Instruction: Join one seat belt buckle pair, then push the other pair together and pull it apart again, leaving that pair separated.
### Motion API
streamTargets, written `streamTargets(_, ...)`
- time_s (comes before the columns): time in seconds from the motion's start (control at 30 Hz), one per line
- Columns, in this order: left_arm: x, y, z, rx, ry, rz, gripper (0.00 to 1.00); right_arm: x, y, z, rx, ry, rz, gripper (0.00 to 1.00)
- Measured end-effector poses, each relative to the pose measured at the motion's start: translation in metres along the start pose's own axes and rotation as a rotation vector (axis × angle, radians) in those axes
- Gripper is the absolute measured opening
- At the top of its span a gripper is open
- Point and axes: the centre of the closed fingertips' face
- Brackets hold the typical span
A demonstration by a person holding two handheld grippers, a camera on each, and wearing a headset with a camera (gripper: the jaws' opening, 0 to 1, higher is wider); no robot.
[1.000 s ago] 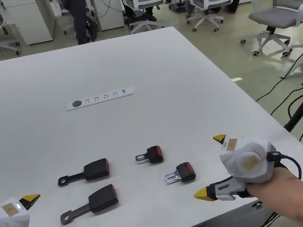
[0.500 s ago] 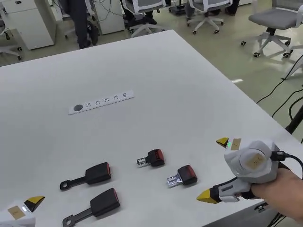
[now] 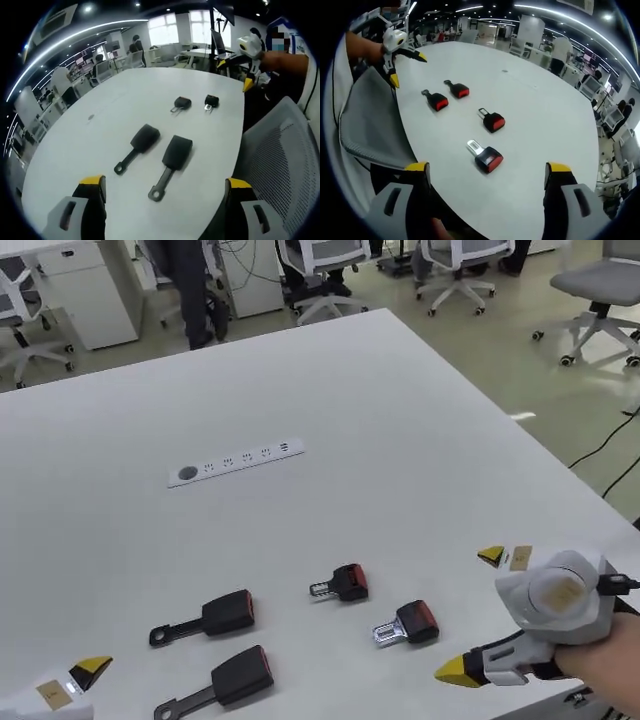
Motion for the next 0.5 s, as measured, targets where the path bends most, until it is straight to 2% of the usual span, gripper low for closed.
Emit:
streamTargets(0.13, 0.000, 0.012, -0.001, -0.018, 0.003, 0.015, 1.00, -0.002, -0.003, 0.001, 0.004, -0.017, 0.010, 0.95)
streamTargets(0.2, -0.001, 0.011, -0.001, -0.023, -0.004, 0.000, 1.00, 0.000, -0.006, 0.001, 0.009, -0.014, 0.011, 0.95)
streamTargets(0.33, -0.002, 0.015, -0.001, -0.032, -0.007, 0.005, 1.00, 0.003, -0.009, 0.000, 0.013, -0.006, 0.016, 0.95)
streamTargets(0.5, -0.002, 0.021, 0.000, -0.046, -0.022, 0.052, 1.00, 0.001, -0.007, -0.001, 0.018, -0.014, 0.016, 0.94)
Point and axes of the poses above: the centre of the closed fingertips' face, and the gripper's own axes: z roughly forward along the fingers, y roughly to its right, x roughly out of its top, and after that the axes turned 14 degrees about -z, right-handed
